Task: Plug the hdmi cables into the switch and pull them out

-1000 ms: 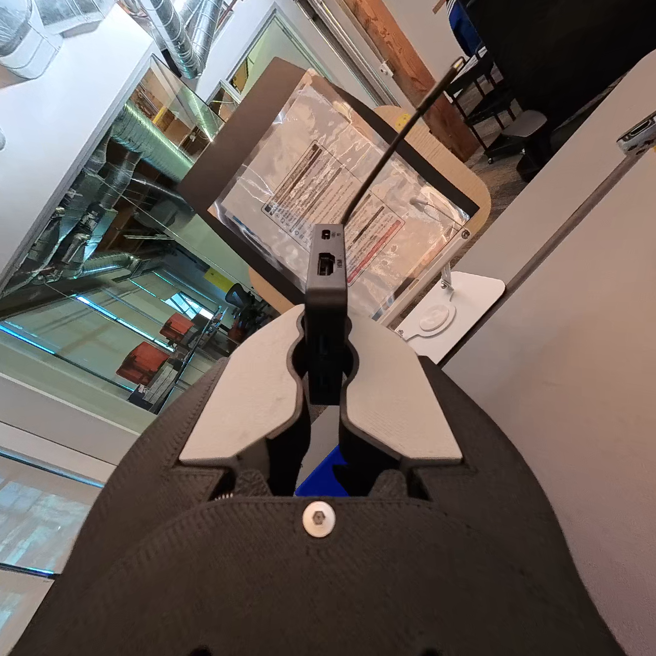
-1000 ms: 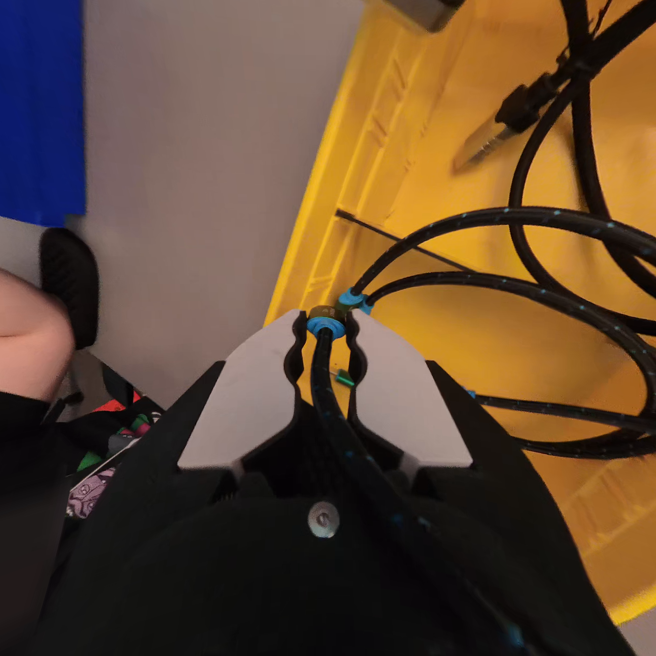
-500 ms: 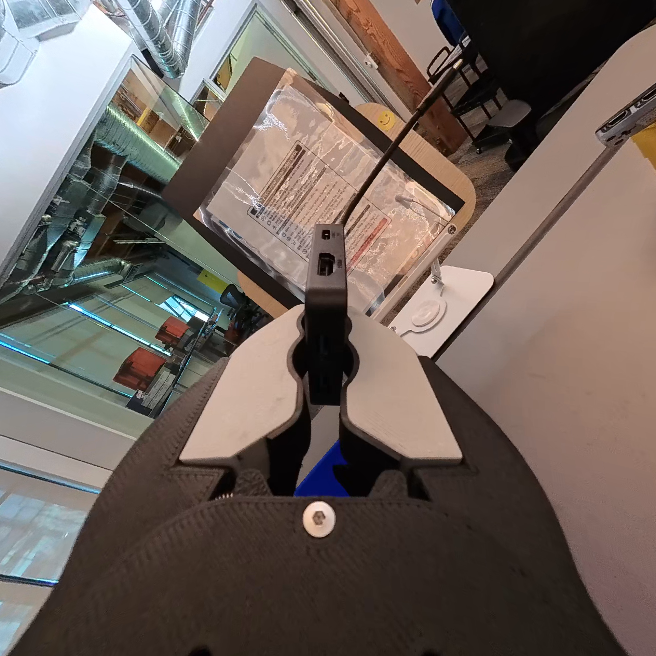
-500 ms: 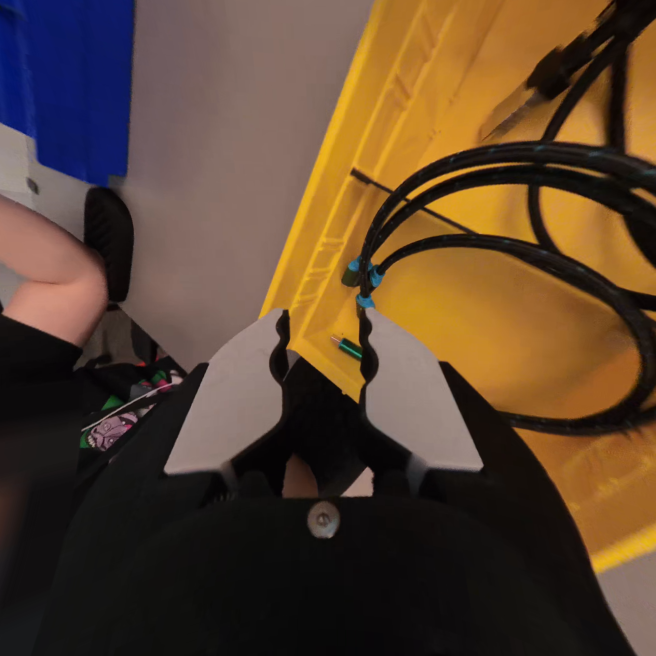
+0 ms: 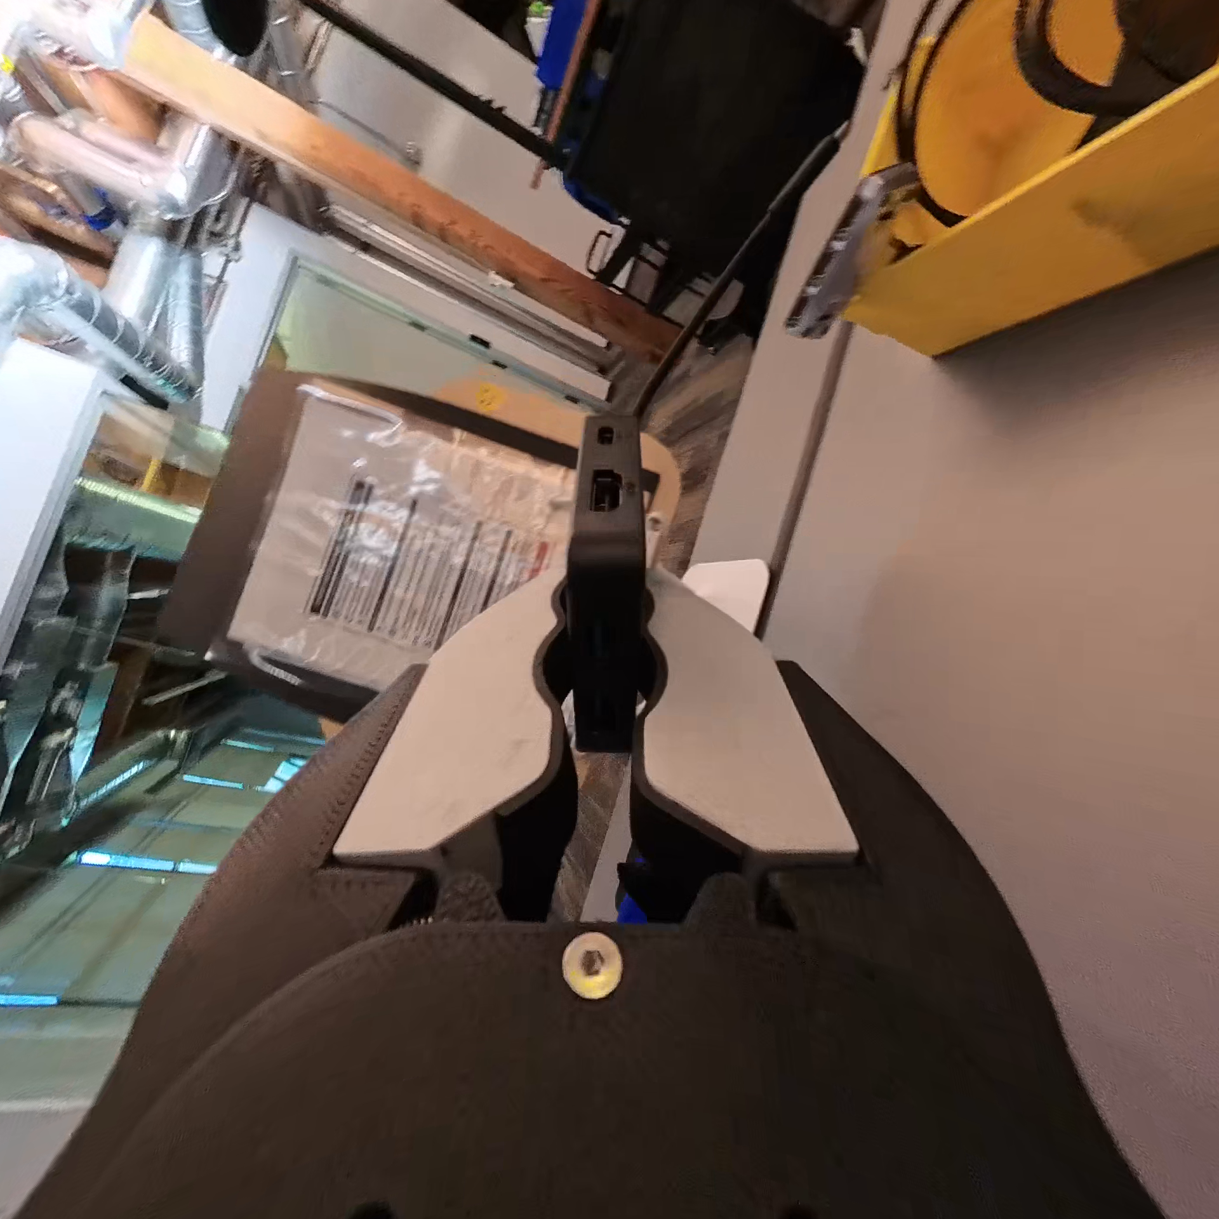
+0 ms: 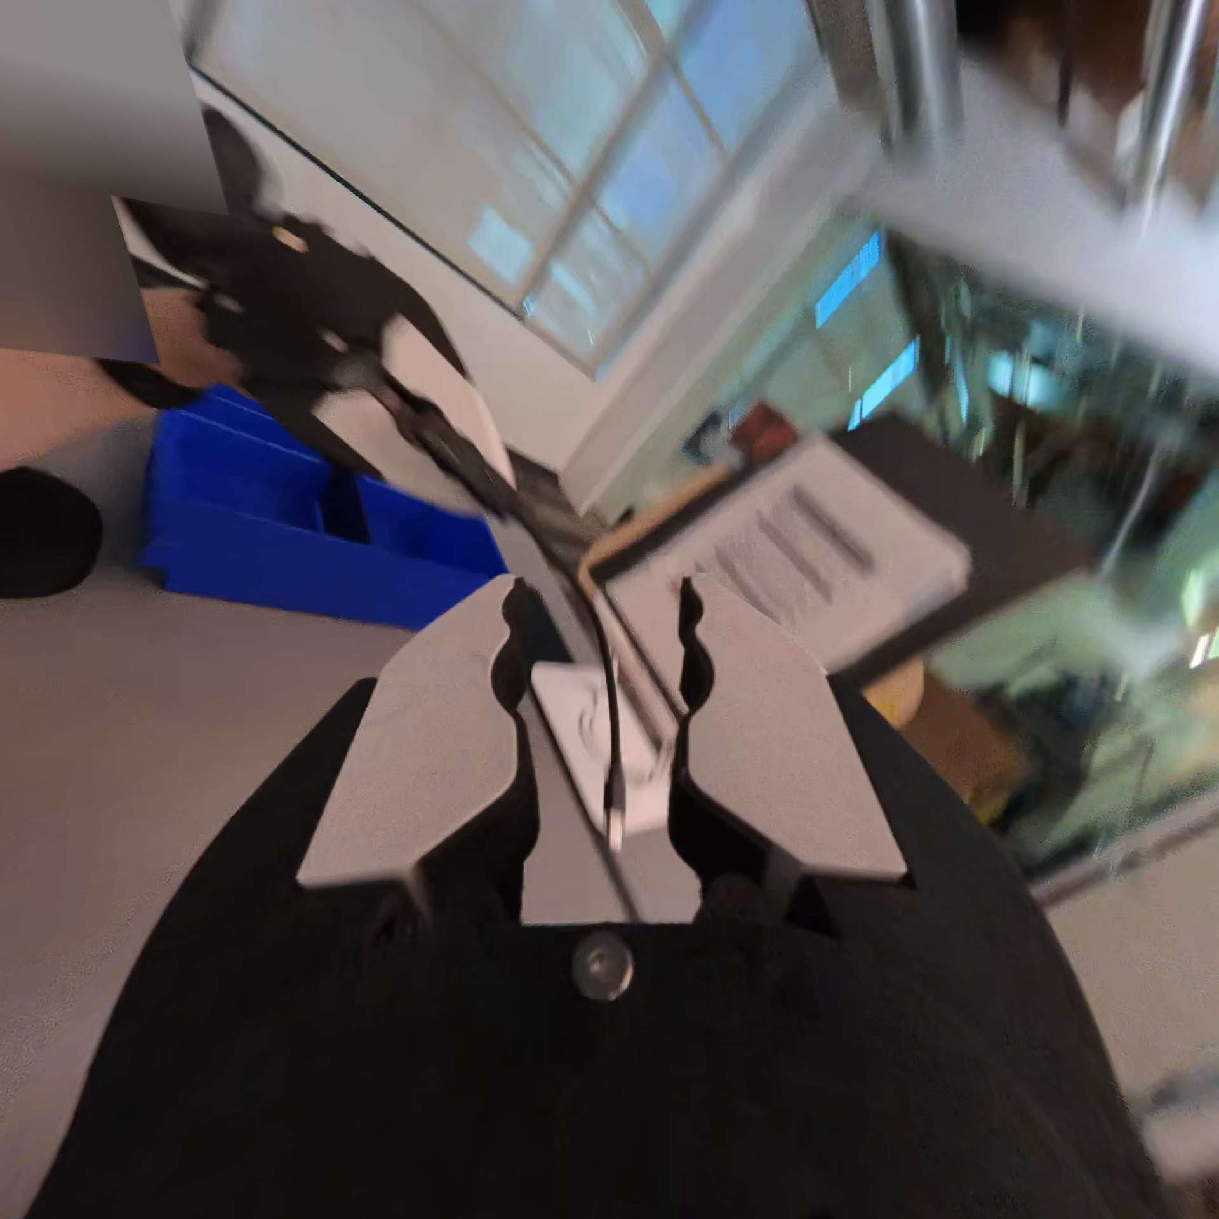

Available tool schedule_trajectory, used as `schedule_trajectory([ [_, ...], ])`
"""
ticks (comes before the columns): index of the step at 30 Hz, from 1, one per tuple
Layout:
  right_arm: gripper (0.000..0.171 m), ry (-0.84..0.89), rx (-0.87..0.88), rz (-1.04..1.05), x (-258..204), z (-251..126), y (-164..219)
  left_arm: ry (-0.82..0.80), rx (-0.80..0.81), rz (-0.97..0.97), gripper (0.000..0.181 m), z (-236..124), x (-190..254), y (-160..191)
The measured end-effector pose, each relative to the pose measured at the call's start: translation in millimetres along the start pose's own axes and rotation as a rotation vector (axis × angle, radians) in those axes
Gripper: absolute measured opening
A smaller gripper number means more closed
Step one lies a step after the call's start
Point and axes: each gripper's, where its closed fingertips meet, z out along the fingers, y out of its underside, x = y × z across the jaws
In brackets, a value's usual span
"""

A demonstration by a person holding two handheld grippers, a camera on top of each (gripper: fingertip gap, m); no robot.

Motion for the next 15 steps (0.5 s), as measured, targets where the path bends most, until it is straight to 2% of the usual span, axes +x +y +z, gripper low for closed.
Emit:
schedule_trajectory([
  [2, 0.038, -0.061, 0.043, -0.168, -36, 22, -13, 0.045, 0.002, 0.056, 0.013, 7, 18, -8],
  [6, 0.033, -0.127, -0.123, -0.42, -75, 51, 12, 0.084, 0.014, 0.166, 0.013, 14, 42, -23],
  [10, 0.031, -0.144, -0.193, -0.474, -87, 66, 29, 0.126, 0.044, 0.178, 0.013, 15, 57, -37],
  [12, 0.023, -0.141, -0.274, -0.538, -86, 69, 43, 0.138, 0.044, 0.17, 0.016, 16, 62, -41],
  [15, 0.015, -0.124, -0.357, -0.441, -70, 61, 48, 0.058, 0.022, 0.101, 0.025, 16, 46, -39],
])
